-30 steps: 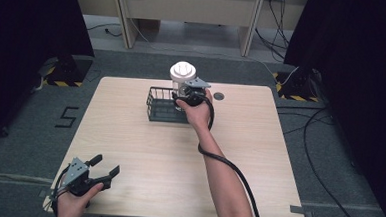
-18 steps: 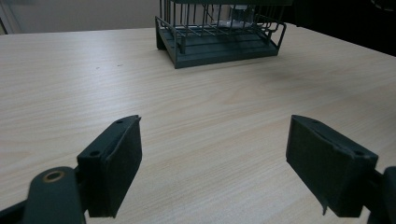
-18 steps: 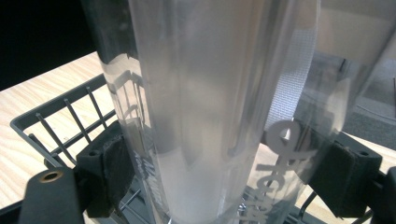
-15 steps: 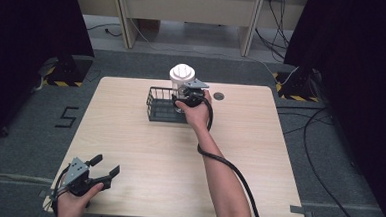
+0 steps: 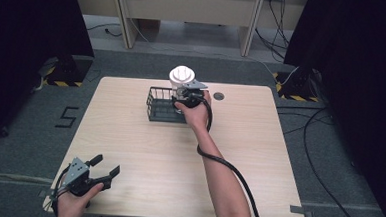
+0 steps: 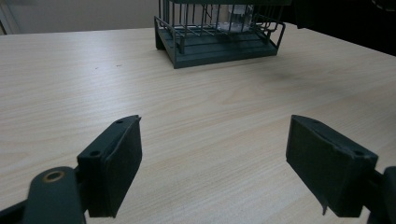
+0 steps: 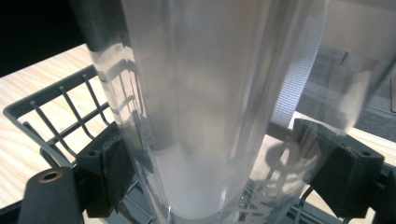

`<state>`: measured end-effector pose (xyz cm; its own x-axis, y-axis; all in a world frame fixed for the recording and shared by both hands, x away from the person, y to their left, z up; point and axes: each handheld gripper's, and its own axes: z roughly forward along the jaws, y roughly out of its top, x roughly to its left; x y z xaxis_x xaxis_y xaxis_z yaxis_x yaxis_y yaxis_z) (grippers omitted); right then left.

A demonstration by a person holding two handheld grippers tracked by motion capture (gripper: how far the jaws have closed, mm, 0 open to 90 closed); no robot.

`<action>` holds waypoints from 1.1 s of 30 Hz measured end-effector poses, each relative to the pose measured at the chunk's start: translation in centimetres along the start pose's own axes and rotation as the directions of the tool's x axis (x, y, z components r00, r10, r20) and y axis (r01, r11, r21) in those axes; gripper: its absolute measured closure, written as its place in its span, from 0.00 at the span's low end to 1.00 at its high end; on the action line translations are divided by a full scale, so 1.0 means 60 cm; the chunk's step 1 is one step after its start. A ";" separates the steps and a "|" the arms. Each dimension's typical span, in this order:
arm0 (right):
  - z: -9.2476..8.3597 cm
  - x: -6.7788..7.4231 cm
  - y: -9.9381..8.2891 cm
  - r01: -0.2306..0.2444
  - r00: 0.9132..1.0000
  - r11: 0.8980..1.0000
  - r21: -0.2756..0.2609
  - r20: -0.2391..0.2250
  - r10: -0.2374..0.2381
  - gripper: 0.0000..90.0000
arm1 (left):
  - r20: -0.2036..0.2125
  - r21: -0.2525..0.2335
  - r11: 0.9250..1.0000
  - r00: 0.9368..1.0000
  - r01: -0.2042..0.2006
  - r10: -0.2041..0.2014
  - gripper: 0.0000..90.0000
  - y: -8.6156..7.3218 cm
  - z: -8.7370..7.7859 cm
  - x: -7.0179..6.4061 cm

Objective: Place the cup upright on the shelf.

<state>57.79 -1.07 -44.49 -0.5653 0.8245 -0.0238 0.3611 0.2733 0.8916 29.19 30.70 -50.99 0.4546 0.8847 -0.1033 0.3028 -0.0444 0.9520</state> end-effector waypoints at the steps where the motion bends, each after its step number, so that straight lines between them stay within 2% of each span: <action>1: -0.001 0.000 -0.002 -0.002 1.000 1.000 -0.004 0.001 0.002 0.19 | 0.001 0.001 1.000 1.000 -0.003 0.003 0.20 0.000 0.000 0.000; 4: -0.002 0.000 -0.004 -0.020 1.000 1.000 -0.008 0.000 0.020 0.19 | 0.001 0.001 1.000 1.000 -0.003 0.003 0.20 0.000 0.000 0.000; 11: -0.009 0.001 -0.006 -0.029 1.000 0.999 -0.028 -0.005 0.029 0.17 | -0.001 0.000 1.000 1.000 -0.003 0.003 0.20 0.000 0.000 0.000; 33: -0.071 -0.003 -0.022 -0.030 0.999 0.998 -0.057 -0.038 0.028 0.18 | -0.004 0.000 1.000 1.000 -0.012 0.012 0.20 0.001 0.001 -0.002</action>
<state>54.28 -3.70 -43.73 -0.5825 0.8126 0.0184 0.3353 0.2196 0.9162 29.17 30.55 -50.93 0.4551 0.8858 -0.0908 0.2975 -0.0551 0.9531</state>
